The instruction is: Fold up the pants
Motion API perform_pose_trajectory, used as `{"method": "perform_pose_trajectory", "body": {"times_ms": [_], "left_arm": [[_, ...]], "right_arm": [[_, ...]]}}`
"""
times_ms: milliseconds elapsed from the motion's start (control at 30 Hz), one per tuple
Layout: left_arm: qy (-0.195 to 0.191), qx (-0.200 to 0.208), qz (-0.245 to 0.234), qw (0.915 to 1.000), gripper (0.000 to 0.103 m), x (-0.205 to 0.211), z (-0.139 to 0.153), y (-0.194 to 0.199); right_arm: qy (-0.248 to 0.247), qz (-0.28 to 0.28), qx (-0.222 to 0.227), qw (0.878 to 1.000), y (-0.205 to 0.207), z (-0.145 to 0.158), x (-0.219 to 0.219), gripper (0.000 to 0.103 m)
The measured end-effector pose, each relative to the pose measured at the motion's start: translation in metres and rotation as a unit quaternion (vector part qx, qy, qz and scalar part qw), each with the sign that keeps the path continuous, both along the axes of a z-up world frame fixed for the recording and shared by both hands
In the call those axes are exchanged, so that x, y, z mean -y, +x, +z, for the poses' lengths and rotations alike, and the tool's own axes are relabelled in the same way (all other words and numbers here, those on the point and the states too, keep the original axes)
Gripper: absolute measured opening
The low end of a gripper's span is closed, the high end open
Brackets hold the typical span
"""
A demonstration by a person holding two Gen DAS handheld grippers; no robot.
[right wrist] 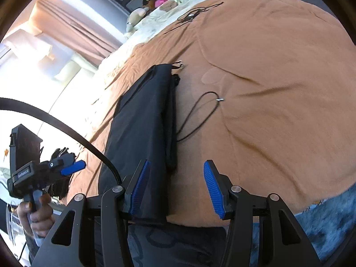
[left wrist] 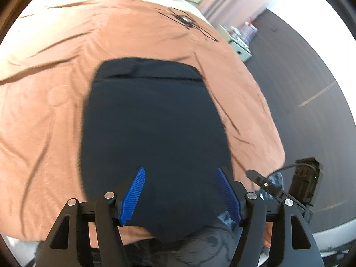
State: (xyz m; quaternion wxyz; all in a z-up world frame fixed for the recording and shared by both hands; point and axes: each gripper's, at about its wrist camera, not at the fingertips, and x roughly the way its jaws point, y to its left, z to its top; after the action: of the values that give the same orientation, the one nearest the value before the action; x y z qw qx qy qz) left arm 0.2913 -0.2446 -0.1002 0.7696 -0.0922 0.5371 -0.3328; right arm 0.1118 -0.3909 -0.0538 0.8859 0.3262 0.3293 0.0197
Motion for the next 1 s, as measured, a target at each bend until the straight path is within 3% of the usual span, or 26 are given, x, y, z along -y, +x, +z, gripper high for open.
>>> {"method": "perform_pose_trajectory", "body": {"times_ms": [133, 233, 567, 700, 767, 867, 1000], "left_arm": [[0.004, 0.003, 0.031, 0.9995, 0.072, -0.025, -0.001, 0.011], [0.009, 0.008, 0.053, 0.9985, 0.072, -0.046, -0.003, 0.019], [-0.004, -0.016, 0.095, 0.9954, 0.071, -0.081, -0.024, 0.052], [0.005, -0.036, 0.095, 0.9948, 0.056, -0.079, -0.039, 0.063], [0.01, -0.048, 0.094, 0.9943, 0.049, -0.078, -0.048, 0.067], [0.017, -0.058, 0.094, 0.9938, 0.047, -0.075, -0.057, 0.073], [0.02, -0.066, 0.091, 0.9935, 0.047, -0.068, -0.066, 0.082]], "right_arm": [[-0.007, 0.013, 0.001, 1.0, 0.015, 0.003, -0.008, 0.049], [-0.014, 0.017, -0.005, 1.0, 0.025, 0.003, -0.014, 0.058], [-0.029, 0.038, -0.037, 0.998, 0.056, 0.002, -0.037, 0.058], [-0.036, 0.043, -0.055, 0.997, 0.066, -0.006, -0.044, 0.043], [-0.037, 0.041, -0.068, 0.996, 0.07, -0.011, -0.041, 0.023], [-0.023, 0.04, -0.068, 0.997, 0.071, -0.015, -0.033, 0.008], [-0.022, 0.043, -0.078, 0.996, 0.07, -0.017, -0.028, 0.005]]}}
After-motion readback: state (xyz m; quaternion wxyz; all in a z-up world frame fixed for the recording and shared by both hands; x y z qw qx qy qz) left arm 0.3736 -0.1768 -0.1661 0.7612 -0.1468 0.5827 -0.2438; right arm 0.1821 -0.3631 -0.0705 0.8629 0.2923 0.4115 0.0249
